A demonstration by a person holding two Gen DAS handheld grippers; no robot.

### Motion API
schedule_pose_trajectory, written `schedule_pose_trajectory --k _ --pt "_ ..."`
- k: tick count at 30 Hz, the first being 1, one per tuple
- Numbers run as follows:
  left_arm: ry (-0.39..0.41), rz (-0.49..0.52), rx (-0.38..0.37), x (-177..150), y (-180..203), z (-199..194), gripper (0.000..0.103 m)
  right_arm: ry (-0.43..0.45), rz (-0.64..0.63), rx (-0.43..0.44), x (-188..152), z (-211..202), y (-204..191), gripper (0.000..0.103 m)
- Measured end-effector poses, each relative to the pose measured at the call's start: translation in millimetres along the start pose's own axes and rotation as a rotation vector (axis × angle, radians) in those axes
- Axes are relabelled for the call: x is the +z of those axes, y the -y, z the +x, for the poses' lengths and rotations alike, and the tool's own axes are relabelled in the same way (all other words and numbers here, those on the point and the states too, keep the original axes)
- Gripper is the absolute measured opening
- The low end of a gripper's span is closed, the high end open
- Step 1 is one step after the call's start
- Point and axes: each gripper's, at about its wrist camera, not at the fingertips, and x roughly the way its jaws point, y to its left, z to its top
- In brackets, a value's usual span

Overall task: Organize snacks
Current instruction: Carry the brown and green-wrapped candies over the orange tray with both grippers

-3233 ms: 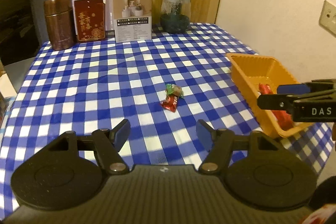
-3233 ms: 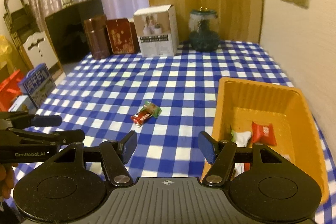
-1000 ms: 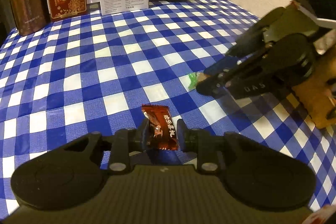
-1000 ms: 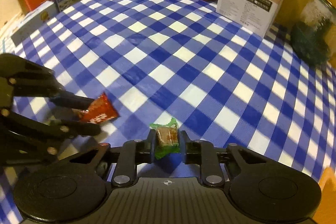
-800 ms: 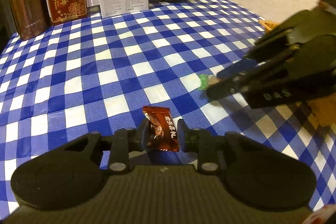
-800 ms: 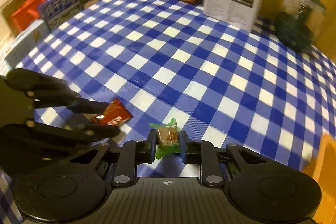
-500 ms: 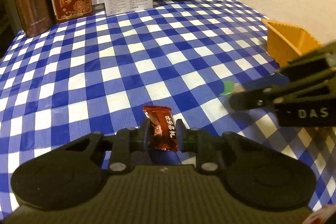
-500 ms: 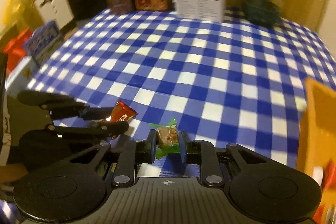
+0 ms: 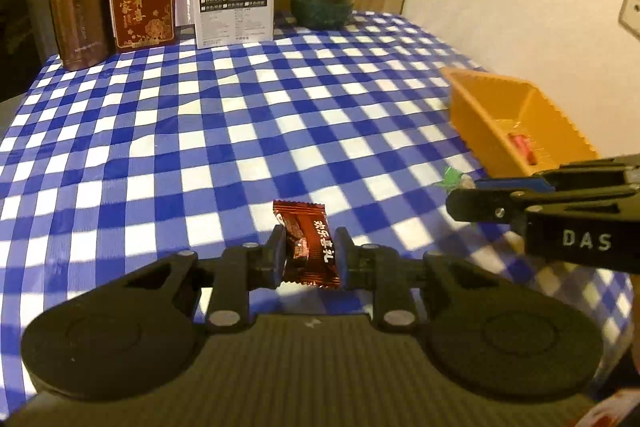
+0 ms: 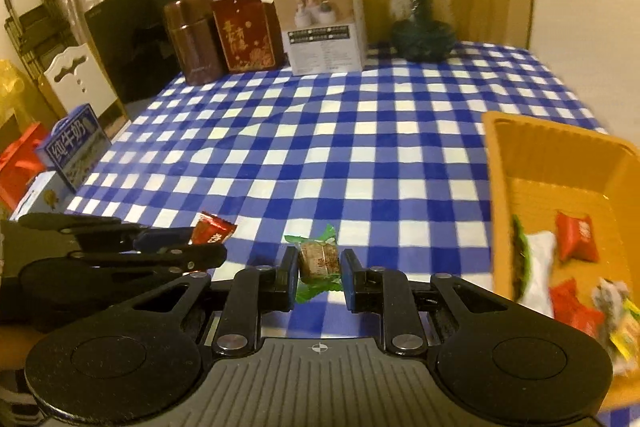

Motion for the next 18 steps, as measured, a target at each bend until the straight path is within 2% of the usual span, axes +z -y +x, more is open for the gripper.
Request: schedule_pose_trajectory --k 7,14,18 --pt "0.045 -0.019 0.007 -14 28 -44 0.022 0.027 0.063 -0.005 -20 -44 4 0.023" --pt "0.055 -0.064 -0.007 -33 48 -77 0.022 0.05 0.09 -0.02 -46 -88 5 0.023" --pt "0.058 -0.058 -0.008 -43 62 -94 0.022 0.066 0.114 -0.019 -59 -112 8 0.023"
